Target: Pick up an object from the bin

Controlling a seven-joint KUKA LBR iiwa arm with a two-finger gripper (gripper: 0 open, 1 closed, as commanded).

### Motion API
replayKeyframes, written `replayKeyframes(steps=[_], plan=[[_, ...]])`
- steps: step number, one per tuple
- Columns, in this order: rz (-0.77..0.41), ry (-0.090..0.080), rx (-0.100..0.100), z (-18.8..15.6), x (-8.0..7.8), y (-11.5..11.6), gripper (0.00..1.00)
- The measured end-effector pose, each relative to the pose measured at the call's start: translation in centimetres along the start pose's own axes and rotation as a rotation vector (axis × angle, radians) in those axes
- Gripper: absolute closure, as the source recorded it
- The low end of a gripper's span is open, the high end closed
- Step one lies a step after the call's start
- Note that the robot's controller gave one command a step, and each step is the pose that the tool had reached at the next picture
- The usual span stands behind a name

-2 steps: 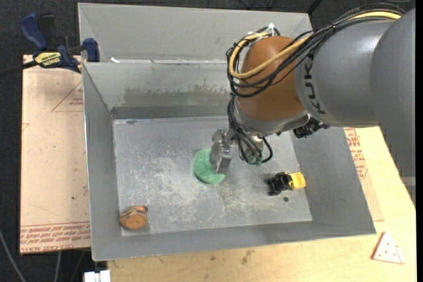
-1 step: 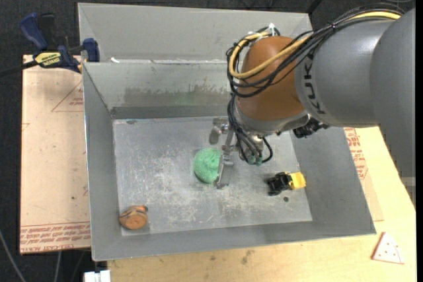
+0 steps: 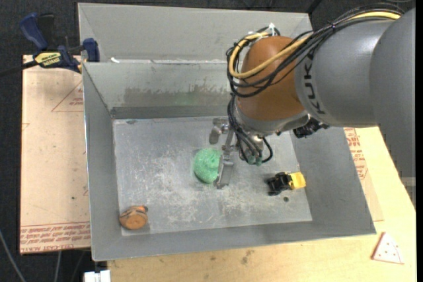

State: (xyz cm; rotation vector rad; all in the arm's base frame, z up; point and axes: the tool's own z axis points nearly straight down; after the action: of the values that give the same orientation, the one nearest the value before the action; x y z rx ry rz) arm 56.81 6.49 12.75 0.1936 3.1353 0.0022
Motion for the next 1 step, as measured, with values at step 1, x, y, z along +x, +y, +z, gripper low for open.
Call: replayKeyframes(steps=[1], plan=[[-0.071,-0.009,-0.002,4.17,-0.14,0.64,1.0]])
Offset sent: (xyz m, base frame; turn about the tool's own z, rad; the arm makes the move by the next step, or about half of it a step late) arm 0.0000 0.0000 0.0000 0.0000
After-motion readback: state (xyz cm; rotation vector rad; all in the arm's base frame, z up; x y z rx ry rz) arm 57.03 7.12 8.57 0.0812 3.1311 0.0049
